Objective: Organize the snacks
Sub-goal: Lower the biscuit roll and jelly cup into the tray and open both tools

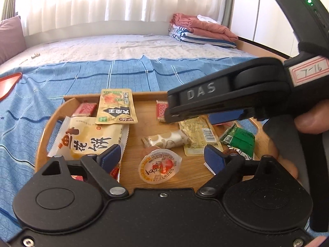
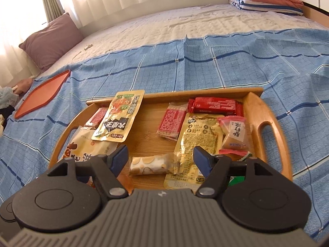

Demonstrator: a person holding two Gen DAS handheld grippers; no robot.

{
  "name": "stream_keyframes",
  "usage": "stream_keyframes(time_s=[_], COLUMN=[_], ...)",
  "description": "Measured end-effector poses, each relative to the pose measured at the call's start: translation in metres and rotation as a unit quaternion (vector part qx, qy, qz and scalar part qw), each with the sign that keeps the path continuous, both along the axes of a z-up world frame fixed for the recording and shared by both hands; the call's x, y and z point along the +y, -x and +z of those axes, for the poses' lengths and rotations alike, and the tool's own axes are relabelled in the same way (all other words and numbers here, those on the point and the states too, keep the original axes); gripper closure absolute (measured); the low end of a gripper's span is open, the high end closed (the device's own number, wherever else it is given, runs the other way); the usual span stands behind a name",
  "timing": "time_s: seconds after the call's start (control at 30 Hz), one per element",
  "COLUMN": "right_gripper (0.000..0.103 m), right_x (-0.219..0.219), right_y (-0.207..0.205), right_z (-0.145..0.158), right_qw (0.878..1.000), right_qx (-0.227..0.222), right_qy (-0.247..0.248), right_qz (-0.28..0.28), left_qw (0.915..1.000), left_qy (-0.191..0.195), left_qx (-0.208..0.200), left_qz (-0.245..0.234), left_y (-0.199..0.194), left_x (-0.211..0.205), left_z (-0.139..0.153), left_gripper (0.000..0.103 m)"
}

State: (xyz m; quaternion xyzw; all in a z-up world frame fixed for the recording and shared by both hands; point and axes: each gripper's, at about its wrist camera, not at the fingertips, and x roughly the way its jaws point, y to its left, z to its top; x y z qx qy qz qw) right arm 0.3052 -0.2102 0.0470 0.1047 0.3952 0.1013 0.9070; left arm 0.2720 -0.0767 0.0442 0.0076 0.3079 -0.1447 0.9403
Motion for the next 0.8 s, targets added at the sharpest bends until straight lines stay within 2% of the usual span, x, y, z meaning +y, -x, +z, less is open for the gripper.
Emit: stream_keyframes(time_s=[0.4,0.8], right_gripper=[0.017,0.010], right_x=[-0.009,-0.020], right_y=[0.039,0.088], right_z=[0.019,0.042], right_qw=[0.999,0.995], right_qx=[-0.035,-0.083], right_qy=[0.030,0.056], right_qz=[-0.017,-0.027], left_qw=[0.9997,0.9990], left_qy=[-0.013,-0.016], left_qx=[-0.014,-0.015], left_qz=[0.013,0.038], left_y=[0.026,0.060], left_x=[0.004,0.027], left_z=[0.022,0.036], left_gripper=[0.008,0.003])
